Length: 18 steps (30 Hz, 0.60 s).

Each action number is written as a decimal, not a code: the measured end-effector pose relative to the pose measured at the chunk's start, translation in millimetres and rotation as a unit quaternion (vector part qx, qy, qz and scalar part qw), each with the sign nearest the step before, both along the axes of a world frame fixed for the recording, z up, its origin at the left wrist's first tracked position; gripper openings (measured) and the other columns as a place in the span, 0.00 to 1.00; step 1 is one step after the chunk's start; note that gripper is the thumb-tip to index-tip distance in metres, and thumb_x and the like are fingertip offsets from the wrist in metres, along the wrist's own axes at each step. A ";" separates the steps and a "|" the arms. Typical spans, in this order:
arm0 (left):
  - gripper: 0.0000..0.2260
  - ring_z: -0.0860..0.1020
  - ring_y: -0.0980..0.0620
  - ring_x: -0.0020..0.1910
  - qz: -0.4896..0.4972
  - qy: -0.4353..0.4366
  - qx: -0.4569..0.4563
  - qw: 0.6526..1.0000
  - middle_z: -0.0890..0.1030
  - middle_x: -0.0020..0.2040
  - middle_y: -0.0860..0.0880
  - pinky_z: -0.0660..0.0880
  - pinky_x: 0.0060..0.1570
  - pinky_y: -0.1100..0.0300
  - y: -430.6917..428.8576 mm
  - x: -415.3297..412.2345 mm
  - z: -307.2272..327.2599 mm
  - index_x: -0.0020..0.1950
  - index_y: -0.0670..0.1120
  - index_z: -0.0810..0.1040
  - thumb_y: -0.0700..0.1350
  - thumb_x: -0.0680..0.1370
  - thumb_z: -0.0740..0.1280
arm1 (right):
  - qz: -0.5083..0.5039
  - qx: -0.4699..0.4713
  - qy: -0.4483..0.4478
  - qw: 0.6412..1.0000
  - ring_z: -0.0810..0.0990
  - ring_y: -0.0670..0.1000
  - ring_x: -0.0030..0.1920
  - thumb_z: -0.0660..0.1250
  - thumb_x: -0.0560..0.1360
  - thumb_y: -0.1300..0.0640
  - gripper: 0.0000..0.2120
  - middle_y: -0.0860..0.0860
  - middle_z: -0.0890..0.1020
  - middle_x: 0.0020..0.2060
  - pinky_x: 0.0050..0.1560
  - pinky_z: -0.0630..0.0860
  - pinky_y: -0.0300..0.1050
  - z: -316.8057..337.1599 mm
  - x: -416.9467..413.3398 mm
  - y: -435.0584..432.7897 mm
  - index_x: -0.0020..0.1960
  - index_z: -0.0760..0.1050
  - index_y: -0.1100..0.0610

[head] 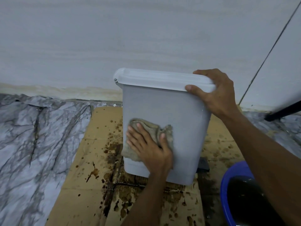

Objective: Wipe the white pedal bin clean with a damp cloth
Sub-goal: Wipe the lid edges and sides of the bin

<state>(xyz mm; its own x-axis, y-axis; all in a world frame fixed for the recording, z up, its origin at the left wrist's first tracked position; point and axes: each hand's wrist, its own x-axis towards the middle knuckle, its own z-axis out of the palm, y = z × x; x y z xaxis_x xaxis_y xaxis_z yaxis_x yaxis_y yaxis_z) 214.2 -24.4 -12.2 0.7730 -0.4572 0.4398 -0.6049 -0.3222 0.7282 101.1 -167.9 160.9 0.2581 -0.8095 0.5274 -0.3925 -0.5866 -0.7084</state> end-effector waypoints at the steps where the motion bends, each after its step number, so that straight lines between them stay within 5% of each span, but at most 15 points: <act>1: 0.38 0.40 0.41 0.83 0.029 0.039 -0.010 0.999 0.42 0.84 0.40 0.43 0.79 0.37 -1.5 9.8 1.2 0.84 0.44 0.42 0.63 0.83 0.52 | -0.001 0.000 -0.001 1.000 0.76 0.47 0.59 0.74 0.66 0.35 0.23 0.40 0.82 0.55 0.61 0.73 0.47 -0.2 0.8 -0.2 0.57 0.82 0.46; 7: 0.46 0.40 0.44 0.83 0.185 0.321 -0.041 0.928 0.40 0.84 0.43 0.38 0.80 0.46 7.9 -20.1 -16.2 0.84 0.44 0.39 0.75 0.77 0.41 | -0.009 0.001 0.006 1.000 0.75 0.45 0.58 0.73 0.66 0.33 0.24 0.38 0.81 0.55 0.59 0.71 0.41 -0.7 2.0 0.3 0.57 0.81 0.44; 11: 0.44 0.35 0.44 0.82 0.196 0.453 -0.026 0.869 0.33 0.82 0.44 0.35 0.79 0.49 6.4 -66.0 -2.5 0.81 0.43 0.33 0.71 0.80 0.45 | -0.007 0.000 0.002 1.000 0.76 0.46 0.58 0.73 0.66 0.34 0.23 0.38 0.81 0.55 0.60 0.71 0.43 -1.1 1.7 3.4 0.56 0.81 0.44; 14: 0.47 0.32 0.45 0.81 0.112 0.377 0.000 0.919 0.30 0.81 0.45 0.33 0.79 0.50 5.8 -103.2 3.4 0.80 0.43 0.31 0.76 0.76 0.41 | -0.006 0.008 -0.002 1.000 0.76 0.46 0.59 0.73 0.65 0.34 0.24 0.39 0.81 0.55 0.62 0.73 0.47 0.6 -0.6 1.7 0.56 0.81 0.44; 18: 0.40 0.41 0.36 0.82 -0.007 0.115 0.049 0.992 0.40 0.83 0.36 0.45 0.79 0.37 12.9 -97.8 -13.1 0.82 0.37 0.41 0.64 0.83 0.50 | -0.002 0.006 -0.002 1.000 0.76 0.47 0.59 0.73 0.65 0.33 0.25 0.40 0.82 0.55 0.61 0.73 0.47 0.3 -2.7 0.9 0.56 0.81 0.45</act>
